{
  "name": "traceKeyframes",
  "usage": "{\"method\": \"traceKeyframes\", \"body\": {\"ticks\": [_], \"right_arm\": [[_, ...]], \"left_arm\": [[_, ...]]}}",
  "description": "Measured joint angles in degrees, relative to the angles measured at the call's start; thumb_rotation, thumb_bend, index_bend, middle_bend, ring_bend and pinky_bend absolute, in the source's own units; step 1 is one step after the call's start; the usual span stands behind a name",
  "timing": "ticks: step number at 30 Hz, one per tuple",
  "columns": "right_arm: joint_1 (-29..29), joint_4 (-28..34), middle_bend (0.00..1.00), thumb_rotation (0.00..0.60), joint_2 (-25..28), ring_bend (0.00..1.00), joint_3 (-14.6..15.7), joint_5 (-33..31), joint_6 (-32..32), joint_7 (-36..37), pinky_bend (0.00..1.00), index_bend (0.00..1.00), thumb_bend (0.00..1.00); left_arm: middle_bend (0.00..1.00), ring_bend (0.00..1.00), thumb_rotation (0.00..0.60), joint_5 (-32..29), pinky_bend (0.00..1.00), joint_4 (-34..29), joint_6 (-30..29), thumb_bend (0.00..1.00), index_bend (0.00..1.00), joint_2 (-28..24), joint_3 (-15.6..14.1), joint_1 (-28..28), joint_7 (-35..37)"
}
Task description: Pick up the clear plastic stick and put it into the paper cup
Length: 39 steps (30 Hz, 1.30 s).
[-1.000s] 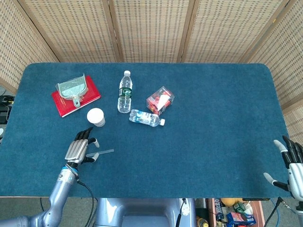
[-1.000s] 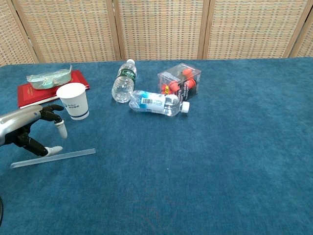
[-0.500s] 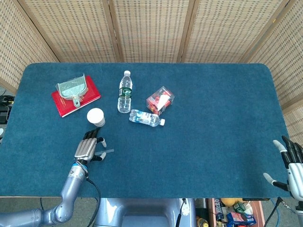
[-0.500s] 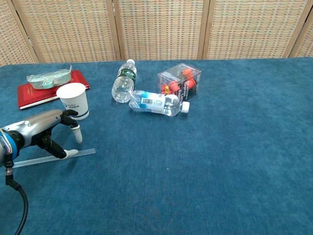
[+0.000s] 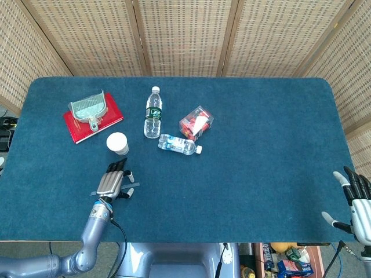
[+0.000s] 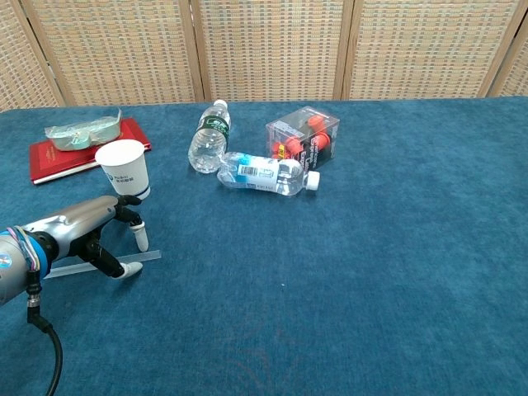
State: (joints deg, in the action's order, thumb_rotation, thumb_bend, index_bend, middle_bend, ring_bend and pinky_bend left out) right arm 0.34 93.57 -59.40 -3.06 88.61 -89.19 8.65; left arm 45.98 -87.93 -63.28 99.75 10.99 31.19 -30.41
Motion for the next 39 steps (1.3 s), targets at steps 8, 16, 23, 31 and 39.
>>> {"method": "traceKeyframes", "body": {"ticks": [8, 16, 23, 31, 39], "right_arm": [[-0.1, -0.13, 0.0, 0.6, 0.19, 0.0, -0.13, -0.37, -0.03, 0.63, 0.0, 0.0, 0.0], [-0.03, -0.22, 0.0, 0.6, 0.22, 0.0, -0.18, -0.54, 0.12, 0.82, 0.0, 0.0, 0.0], [-0.02, -0.26, 0.0, 0.6, 0.19, 0.0, -0.15, -0.55, 0.19, 0.77, 0.0, 0.0, 0.0], [0.1, -0.23, 0.0, 0.6, 0.13, 0.0, -0.14, -0.65, 0.46, 0.46, 0.0, 0.0, 0.0], [0.12, -0.04, 0.0, 0.6, -0.02, 0.0, -0.1, -0.64, 0.51, -0.12, 0.0, 0.0, 0.0]], "left_arm": [[0.0, 0.0, 0.6, -0.11, 0.0, 1.55, 0.0, 0.35, 0.56, 0.96, -0.31, 0.55, 0.09], [0.0, 0.0, 0.6, -0.85, 0.0, 2.2, -0.28, 0.35, 0.6, 1.27, -1.07, 0.72, -1.09], [0.0, 0.0, 0.6, -0.18, 0.0, 1.16, -0.71, 0.35, 0.6, 0.85, -1.16, 0.54, -0.22], [0.0, 0.0, 0.6, 6.52, 0.0, -3.35, -1.88, 0.35, 0.6, -2.21, -1.2, -0.89, 6.13], [0.0, 0.0, 0.6, 20.25, 0.0, -8.55, -4.94, 0.35, 0.6, -7.27, -1.05, -3.26, 20.1]]}}
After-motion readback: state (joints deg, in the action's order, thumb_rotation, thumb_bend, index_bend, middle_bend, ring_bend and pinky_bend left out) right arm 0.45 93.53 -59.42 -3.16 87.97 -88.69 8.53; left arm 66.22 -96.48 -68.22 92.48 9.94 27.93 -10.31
